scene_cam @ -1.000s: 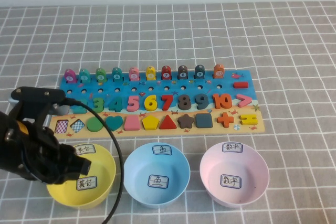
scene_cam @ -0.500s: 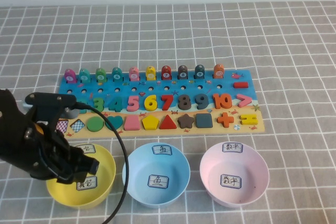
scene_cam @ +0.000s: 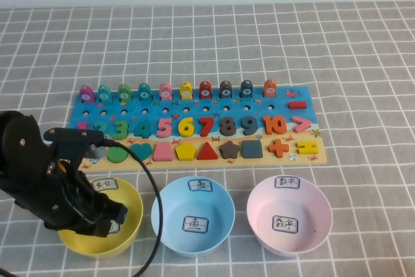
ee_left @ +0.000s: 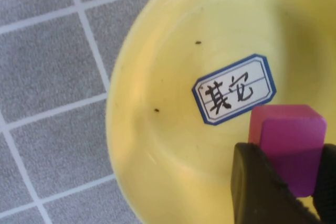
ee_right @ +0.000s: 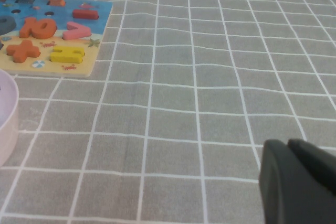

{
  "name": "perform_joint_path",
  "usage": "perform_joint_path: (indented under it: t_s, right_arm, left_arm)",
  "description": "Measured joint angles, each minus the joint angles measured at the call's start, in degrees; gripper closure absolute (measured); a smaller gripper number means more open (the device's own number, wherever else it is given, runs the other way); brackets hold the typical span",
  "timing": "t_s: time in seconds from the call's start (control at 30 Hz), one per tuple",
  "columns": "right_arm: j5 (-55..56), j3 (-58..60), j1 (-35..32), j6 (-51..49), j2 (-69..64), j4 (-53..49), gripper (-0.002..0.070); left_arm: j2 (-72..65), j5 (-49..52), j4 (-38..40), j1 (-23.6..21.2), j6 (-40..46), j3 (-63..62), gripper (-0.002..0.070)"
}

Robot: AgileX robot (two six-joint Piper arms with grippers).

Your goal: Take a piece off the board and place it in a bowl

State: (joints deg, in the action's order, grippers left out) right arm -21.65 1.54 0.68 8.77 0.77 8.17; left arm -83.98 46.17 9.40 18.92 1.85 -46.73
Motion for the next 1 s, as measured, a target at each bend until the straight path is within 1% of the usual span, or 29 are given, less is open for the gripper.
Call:
perform_joint_path:
  t_s: [0.23,1.0]
  right_arm:
    - [0.0,0.0,0.0,0.0,0.0,0.0,0.0694]
    - [0.0,0.0,0.0,0.0,0.0,0.0,0.0694]
  left_arm:
    - [0.0,-2.3,-0.3,0.0,0.0,0.0,0.0487]
    - [-4.6,-2.6,-0.4,0.0,-0.1,-1.7,0.0488]
